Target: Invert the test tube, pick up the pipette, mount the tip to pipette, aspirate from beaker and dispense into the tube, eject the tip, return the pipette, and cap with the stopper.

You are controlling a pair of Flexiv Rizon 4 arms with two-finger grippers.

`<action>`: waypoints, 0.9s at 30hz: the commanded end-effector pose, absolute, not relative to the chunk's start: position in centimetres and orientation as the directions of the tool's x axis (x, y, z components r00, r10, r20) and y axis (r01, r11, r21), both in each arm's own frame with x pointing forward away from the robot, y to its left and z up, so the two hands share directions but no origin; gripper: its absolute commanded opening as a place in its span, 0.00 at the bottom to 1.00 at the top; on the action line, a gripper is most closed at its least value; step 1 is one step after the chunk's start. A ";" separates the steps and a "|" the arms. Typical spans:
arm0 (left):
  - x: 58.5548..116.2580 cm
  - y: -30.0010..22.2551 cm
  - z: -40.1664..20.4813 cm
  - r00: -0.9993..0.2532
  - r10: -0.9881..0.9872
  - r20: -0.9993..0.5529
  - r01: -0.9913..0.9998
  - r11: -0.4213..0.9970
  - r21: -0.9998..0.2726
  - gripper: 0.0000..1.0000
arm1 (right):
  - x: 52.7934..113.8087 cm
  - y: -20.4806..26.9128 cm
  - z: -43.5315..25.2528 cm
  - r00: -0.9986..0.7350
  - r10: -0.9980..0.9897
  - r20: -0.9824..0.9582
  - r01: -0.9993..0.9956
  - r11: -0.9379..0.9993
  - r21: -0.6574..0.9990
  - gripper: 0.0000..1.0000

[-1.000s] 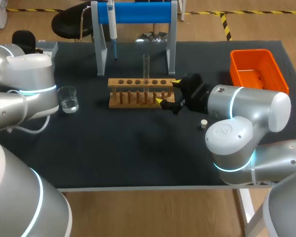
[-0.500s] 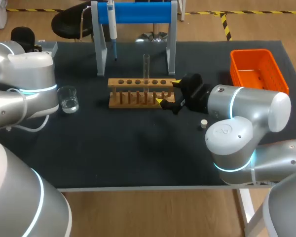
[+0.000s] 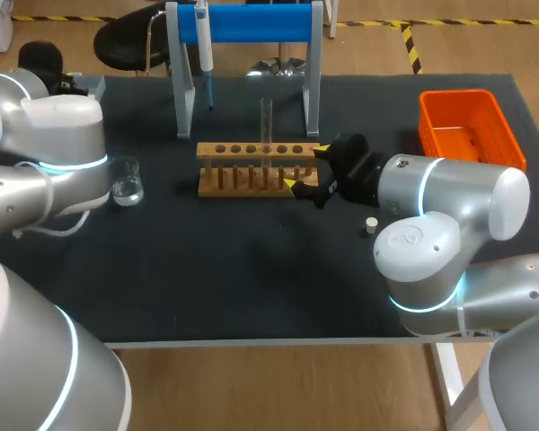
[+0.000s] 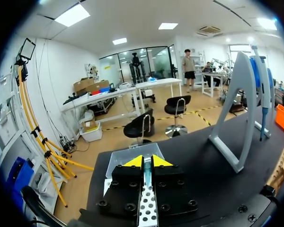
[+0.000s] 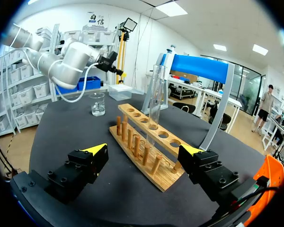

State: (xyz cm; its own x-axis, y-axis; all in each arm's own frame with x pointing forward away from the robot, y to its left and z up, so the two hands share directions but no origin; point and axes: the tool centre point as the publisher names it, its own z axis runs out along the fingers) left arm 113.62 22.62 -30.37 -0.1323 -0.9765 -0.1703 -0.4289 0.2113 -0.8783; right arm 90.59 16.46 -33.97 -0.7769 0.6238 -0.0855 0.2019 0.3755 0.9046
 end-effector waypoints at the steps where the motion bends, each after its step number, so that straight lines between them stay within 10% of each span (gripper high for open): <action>1: 113.7 22.2 -30.9 -0.114 -0.977 -0.179 -0.389 0.209 -0.897 0.00 | 90.6 16.4 -33.9 -0.777 0.623 -0.085 0.203 0.376 0.904 1.00; 16: 112.3 21.6 -28.6 -0.218 -0.961 -0.172 -0.429 0.252 -0.867 0.00 | 90.6 16.4 -33.9 -0.777 0.623 -0.085 0.203 0.376 0.904 1.00; 27: 108.8 18.6 -24.0 -0.556 -0.817 -0.151 -0.364 0.403 -0.840 0.00 | 90.6 16.4 -33.9 -0.777 0.623 -0.085 0.203 0.376 0.904 1.00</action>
